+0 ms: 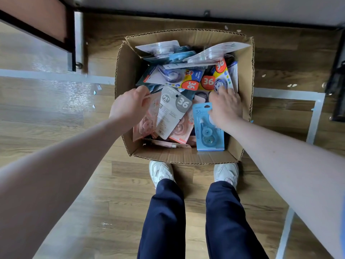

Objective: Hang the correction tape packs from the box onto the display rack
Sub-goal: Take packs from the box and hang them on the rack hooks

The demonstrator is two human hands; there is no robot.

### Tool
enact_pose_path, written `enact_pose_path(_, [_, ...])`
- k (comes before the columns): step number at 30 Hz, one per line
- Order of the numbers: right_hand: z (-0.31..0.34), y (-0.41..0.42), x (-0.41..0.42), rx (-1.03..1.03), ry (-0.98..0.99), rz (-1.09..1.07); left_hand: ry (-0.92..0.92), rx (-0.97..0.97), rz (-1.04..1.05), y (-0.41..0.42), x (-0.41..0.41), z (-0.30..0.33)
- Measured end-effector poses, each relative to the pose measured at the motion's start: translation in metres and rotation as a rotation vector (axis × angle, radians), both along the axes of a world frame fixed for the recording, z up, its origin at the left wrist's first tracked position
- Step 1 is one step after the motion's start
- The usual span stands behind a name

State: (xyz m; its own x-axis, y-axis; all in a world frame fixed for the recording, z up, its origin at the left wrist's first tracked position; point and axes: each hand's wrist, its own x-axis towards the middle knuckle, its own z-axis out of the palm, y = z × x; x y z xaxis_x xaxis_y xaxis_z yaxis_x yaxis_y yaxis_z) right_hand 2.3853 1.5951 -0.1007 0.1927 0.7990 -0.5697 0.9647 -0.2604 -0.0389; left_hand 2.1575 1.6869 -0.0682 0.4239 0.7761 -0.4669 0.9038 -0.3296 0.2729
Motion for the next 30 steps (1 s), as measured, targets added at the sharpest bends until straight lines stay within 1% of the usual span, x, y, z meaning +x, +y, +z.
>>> enact_pose_path(5, [0.014, -0.01, 0.005, -0.09, 0.168, -0.068, 0.018, -0.028, -0.006, -0.008, 0.006, 0.011])
enact_pose_path(9, [0.034, -0.017, 0.015, -0.135, 0.254, 0.054, 0.036, -0.066, -0.059, -0.013, 0.007, 0.025])
enact_pose_path(12, [0.057, -0.02, 0.026, -0.103, 0.284, 0.034, 0.066, -0.091, -0.084, -0.012, 0.002, 0.04])
enact_pose_path(14, [0.074, -0.018, 0.034, -0.052, 0.28, -0.002, 0.07, -0.105, -0.082, -0.009, -0.002, 0.054])
enact_pose_path(17, [0.102, -0.012, 0.044, -0.006, 0.234, 0.008, 0.039, -0.106, -0.047, -0.001, -0.006, 0.08])
enact_pose_path(19, [0.121, -0.005, 0.048, 0.028, 0.208, 0.012, 0.02, -0.084, -0.029, 0.004, -0.007, 0.098])
enact_pose_path(23, [0.16, 0.011, 0.051, 0.161, 0.167, 0.036, 0.003, -0.039, -0.042, 0.015, -0.004, 0.136])
enact_pose_path(30, [0.243, 0.036, 0.045, 0.24, 0.155, 0.084, -0.029, 0.051, -0.082, 0.027, 0.005, 0.209])
